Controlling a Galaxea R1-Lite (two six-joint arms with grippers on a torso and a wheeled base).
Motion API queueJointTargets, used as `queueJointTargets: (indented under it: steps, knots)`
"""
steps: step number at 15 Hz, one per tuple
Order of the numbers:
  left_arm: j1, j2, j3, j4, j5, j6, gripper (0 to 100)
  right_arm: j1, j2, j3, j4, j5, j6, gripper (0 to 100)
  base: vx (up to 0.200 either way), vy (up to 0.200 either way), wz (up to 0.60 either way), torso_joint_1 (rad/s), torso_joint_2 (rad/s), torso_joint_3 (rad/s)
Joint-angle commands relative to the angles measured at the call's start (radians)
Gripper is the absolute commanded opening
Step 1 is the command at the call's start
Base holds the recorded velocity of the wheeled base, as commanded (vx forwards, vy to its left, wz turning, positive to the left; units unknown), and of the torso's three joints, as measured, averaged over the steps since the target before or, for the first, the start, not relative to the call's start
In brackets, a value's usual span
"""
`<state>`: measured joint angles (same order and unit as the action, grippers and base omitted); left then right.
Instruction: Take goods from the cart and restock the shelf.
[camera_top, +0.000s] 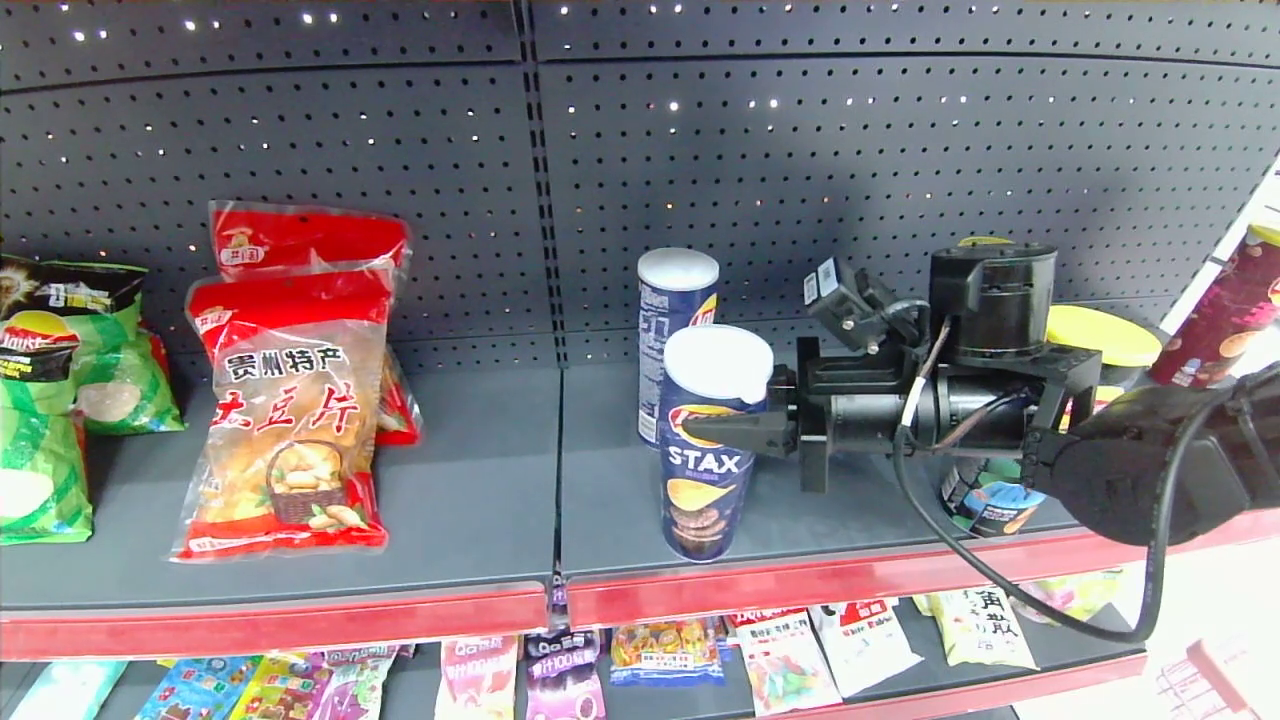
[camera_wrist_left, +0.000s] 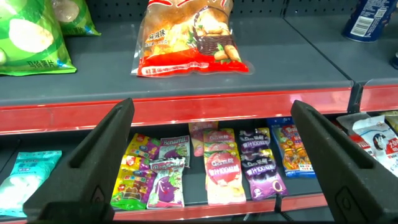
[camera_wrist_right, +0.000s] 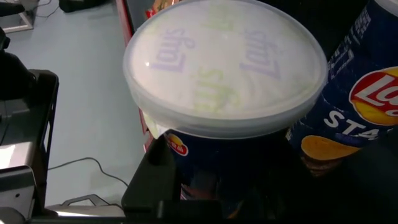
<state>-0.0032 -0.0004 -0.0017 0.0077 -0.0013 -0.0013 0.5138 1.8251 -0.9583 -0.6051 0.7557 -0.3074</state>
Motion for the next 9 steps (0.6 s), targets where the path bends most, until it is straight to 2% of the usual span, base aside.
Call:
queueJointTargets:
  steps: [1, 9]
  knots:
    - [0.000, 0.000, 0.000, 0.000, 0.000, 0.000, 100, 0.003, 0.008, -0.005, 0.001, 0.001, 0.005, 0, 0.000, 0.000, 0.00, 0.000, 0.00, 0.000]
    - [0.000, 0.000, 0.000, 0.000, 0.000, 0.000, 100, 0.005, 0.025, 0.001, 0.001, 0.019, 0.002, 0, 0.000, 0.000, 0.00, 0.000, 0.00, 0.000]
